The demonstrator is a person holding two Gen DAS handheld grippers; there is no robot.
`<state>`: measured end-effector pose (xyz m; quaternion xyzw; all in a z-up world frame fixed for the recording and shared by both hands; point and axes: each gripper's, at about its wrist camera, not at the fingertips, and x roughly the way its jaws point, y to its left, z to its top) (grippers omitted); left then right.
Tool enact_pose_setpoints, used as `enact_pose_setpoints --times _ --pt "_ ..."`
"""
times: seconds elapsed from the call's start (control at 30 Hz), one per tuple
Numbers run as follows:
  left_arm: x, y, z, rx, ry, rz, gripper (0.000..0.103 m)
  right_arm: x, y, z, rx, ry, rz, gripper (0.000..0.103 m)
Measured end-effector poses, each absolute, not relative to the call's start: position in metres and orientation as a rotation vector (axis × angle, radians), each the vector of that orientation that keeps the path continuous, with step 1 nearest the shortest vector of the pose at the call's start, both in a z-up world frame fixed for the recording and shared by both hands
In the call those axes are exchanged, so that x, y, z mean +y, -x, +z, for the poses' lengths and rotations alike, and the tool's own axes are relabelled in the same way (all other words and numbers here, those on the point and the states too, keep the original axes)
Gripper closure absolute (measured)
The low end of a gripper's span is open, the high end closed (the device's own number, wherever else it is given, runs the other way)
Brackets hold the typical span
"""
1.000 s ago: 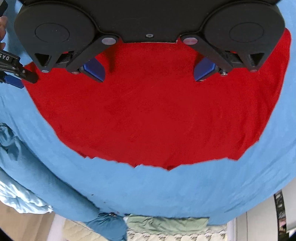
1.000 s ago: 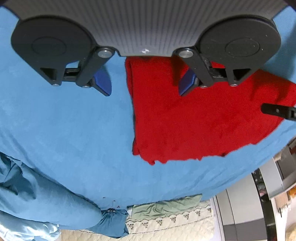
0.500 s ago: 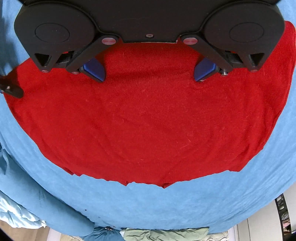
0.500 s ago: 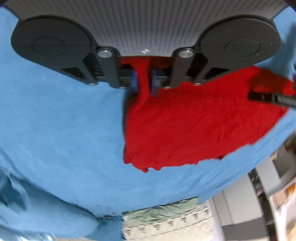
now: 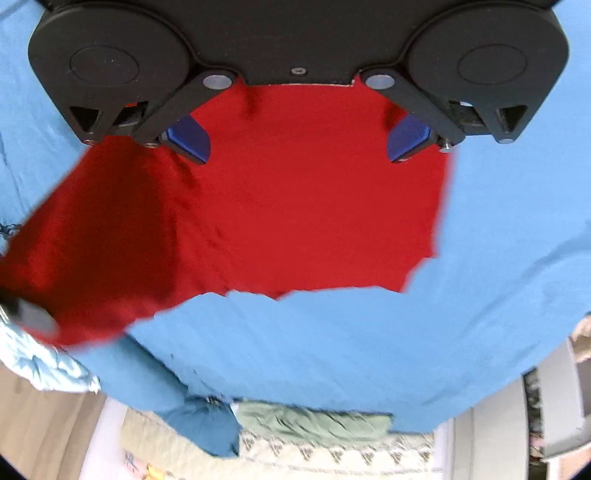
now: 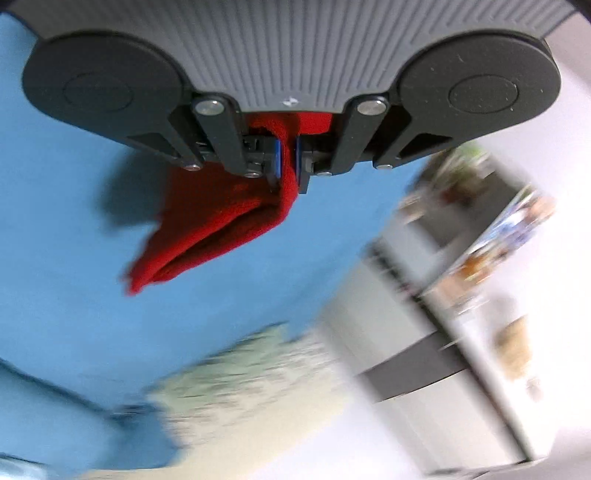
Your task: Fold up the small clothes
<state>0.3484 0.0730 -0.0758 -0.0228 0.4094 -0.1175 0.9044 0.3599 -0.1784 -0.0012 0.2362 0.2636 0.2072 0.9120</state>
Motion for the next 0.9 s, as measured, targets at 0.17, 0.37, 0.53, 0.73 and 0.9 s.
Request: enact_pose_setpoints --times 0.17,0.37,0.53,0.73,0.9 --pt "0.123 -0.31 -0.091 0.837 -0.014 -0.185 0.0 -0.032 -0.391 -0.046 0.717 -0.241 0.672 0.081" --pt "0.156 -0.286 -0.125 0.886 0.007 -0.165 0.0 0.039 -0.408 -0.135 0.896 -0.066 0.592 0.078" --pt "0.163 -0.279 -0.127 0.853 0.07 -0.191 0.0 0.018 -0.397 -0.109 0.815 -0.118 0.628 0.025" --pt "0.16 -0.272 -0.114 0.778 0.132 -0.225 0.0 -0.067 -0.347 -0.065 0.569 -0.185 0.359 0.008" --pt "0.154 -0.288 -0.12 0.781 0.167 -0.184 0.0 -0.103 -0.303 -0.105 0.606 -0.092 0.174 0.008"
